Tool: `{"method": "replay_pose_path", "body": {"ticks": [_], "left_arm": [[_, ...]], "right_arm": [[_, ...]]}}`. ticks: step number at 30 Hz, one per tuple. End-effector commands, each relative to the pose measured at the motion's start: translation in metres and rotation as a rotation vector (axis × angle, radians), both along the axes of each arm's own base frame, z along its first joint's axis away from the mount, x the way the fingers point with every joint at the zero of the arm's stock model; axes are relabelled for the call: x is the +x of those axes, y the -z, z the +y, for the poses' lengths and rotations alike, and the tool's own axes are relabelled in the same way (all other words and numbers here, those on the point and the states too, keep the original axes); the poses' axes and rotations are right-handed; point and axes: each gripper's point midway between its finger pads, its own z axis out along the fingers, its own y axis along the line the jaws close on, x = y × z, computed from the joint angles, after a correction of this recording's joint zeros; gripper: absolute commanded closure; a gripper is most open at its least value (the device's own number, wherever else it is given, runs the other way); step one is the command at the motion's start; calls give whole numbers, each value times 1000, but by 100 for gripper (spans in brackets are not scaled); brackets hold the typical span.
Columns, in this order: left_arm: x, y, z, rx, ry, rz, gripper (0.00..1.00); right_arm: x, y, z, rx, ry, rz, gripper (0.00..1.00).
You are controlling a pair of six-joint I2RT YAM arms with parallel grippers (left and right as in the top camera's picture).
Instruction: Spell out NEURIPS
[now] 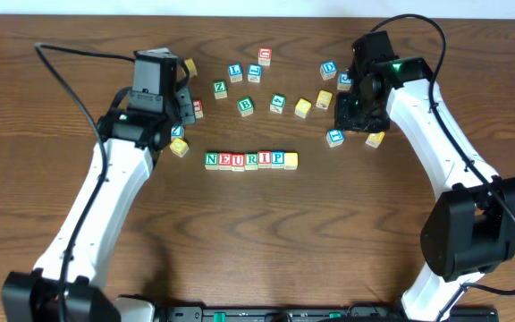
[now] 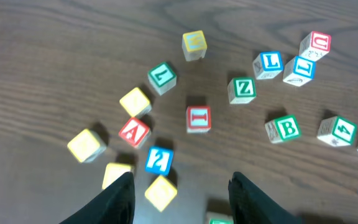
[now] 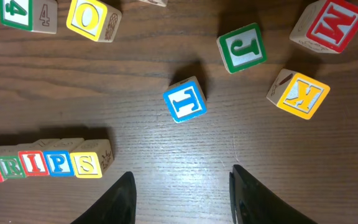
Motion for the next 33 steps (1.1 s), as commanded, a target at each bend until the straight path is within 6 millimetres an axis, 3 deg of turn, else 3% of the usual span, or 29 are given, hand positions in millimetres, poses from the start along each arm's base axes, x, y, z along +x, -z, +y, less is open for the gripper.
{"method": "replay_pose_path", "body": {"ticks": [1, 8, 13, 18, 26, 33], "left_arm": [[-9, -14, 10, -25, -38, -5, 52], [-22, -6, 31, -119, -63, 68, 52], [-27, -12, 52, -159, -109, 79, 52], [-34, -20, 61, -136, -102, 79, 52], [-50, -62, 85, -134, -165, -10, 51], [-75, -98, 106, -127, -228, -109, 30]], "right_arm": [[4, -11, -1, -2, -4, -34, 56], [8, -18, -1, 5, -3, -63, 54], [7, -35, -1, 13, -8, -105, 51], [4, -48, -1, 19, -11, -133, 51], [-9, -85, -12, 26, 6, -200, 49], [-34, -130, -44, -25, 71, -290, 37]]}}
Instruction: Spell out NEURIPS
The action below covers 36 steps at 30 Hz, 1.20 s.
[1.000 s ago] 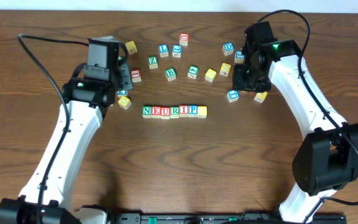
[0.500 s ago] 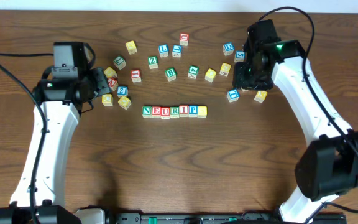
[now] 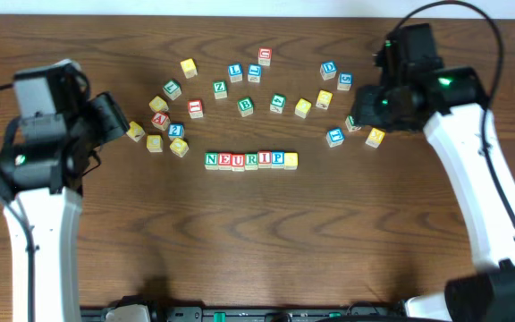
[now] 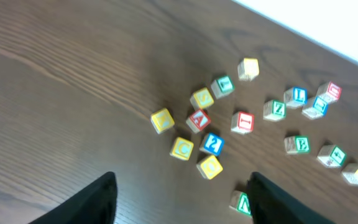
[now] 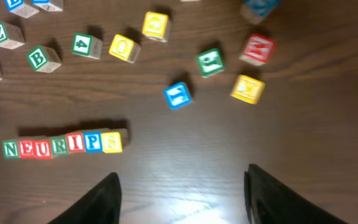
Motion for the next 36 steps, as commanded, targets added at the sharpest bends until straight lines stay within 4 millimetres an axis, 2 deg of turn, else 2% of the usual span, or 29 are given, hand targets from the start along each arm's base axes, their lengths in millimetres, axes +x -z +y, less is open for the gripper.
{"method": "replay_pose_path", "body": {"ticks": [1, 2, 5, 13, 17, 36], "left_arm": [[-9, -26, 7, 17, -18, -68, 24], [-11, -28, 8, 19, -21, -73, 14], [-14, -28, 11, 32, -36, -66, 2], [-12, -23, 11, 29, -36, -52, 2], [-12, -23, 11, 29, -36, -51, 2], [-12, -23, 11, 29, -36, -52, 2]], "right_arm": [[-10, -34, -24, -42, 48, -85, 35], [-14, -39, -27, -41, 56, -93, 32], [-24, -50, -37, -39, 78, -112, 25], [-43, -71, -51, -69, 113, -158, 11], [-48, -78, -51, -66, 115, -183, 1], [-59, -73, -52, -73, 107, -137, 1]]}}
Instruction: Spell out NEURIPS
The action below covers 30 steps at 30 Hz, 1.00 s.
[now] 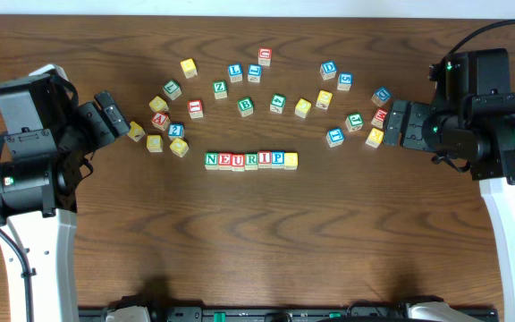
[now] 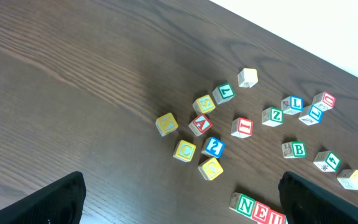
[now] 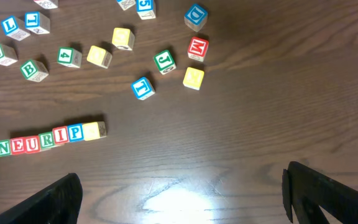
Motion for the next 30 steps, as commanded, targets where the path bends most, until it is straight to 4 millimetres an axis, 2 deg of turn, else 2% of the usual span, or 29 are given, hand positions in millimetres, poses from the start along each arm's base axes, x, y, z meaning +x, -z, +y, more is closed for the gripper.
{"method": "replay_pose_path", "body": {"ticks": [1, 12, 20, 24, 30], "left_arm": [[2, -8, 5, 20, -10, -13, 2], [2, -8, 5, 20, -10, -13, 2], [2, -8, 5, 20, -10, -13, 2], [2, -8, 5, 20, -10, -13, 2], [2, -8, 5, 20, -10, -13, 2]], "right_arm": [[0, -9, -4, -11, 4, -25, 1], [1, -9, -2, -6, 0, -32, 1], [25, -27, -3, -2, -1, -292, 1], [16, -20, -5, 5, -8, -444, 1], [-15, 5, -9, 28, 2, -671, 1]]}}
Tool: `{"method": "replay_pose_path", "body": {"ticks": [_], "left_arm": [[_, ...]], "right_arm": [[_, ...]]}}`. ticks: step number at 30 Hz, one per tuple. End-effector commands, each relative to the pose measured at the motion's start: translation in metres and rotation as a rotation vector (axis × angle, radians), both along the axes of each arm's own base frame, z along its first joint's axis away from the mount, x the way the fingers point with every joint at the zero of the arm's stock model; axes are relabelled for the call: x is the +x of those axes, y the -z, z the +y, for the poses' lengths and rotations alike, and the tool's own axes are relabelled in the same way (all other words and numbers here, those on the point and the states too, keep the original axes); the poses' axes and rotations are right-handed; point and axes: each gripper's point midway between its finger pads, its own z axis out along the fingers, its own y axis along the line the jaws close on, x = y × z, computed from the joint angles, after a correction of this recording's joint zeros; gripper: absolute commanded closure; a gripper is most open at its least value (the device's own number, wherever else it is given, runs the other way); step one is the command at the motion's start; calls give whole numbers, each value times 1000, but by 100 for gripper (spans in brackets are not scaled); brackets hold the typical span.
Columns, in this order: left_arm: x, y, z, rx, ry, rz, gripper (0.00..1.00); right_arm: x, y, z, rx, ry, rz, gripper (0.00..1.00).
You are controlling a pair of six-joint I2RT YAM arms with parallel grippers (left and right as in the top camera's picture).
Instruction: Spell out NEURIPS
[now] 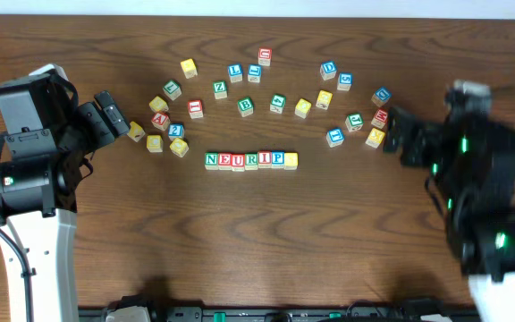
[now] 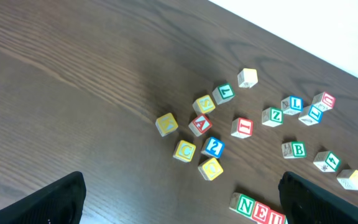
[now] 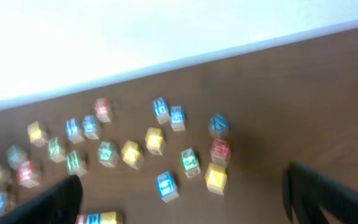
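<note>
A row of lettered blocks [image 1: 250, 160] lies mid-table, reading N, E, U, R, I, P with a yellow block at its right end. Its left end shows in the left wrist view [image 2: 257, 211], its right end in the right wrist view [image 3: 95, 218]. My left gripper [image 1: 112, 112] hangs left of the blocks, open and holding nothing [image 2: 182, 199]. My right gripper [image 1: 407, 139], blurred, is right of the blocks, open and holding nothing [image 3: 182, 196].
Loose blocks lie behind the row: a cluster at the left [image 1: 161, 121], an arc along the back [image 1: 257, 76] and a cluster at the right [image 1: 360, 121]. The table's far edge meets a white wall [image 3: 166, 37].
The right arm has moved toward the table's near side and is blurred. Its camera now tilts up to the far edge and the wall. The left arm and the blocks have not moved.
First both grippers hung low over the loose blocks on either side of the finished-looking row, jaws partly open. Then both were farther out and higher, jaws wider. Then they stood at the table's sides, wide open. Now the right arm is farther back.
</note>
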Motion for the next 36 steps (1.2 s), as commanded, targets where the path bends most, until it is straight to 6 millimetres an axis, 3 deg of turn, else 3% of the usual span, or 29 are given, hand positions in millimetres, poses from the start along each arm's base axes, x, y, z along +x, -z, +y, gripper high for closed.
{"method": "replay_pose_path", "body": {"ticks": [1, 7, 17, 24, 36], "left_arm": [[2, -7, 5, 19, -10, -12, 2], [2, -7, 5, 19, -10, -13, 2], [2, -7, 5, 19, -10, -12, 2], [2, -7, 5, 19, -10, -13, 2], [2, -7, 5, 19, -10, -13, 2]], "right_arm": [[-22, 27, -7, -10, 12, -78, 1], [-50, 72, -12, 11, 19, -246, 1], [-63, 126, -12, 52, 24, -325, 1], [-65, 137, -13, 52, 24, -333, 1], [-67, 136, -13, 23, 17, -342, 1]]}}
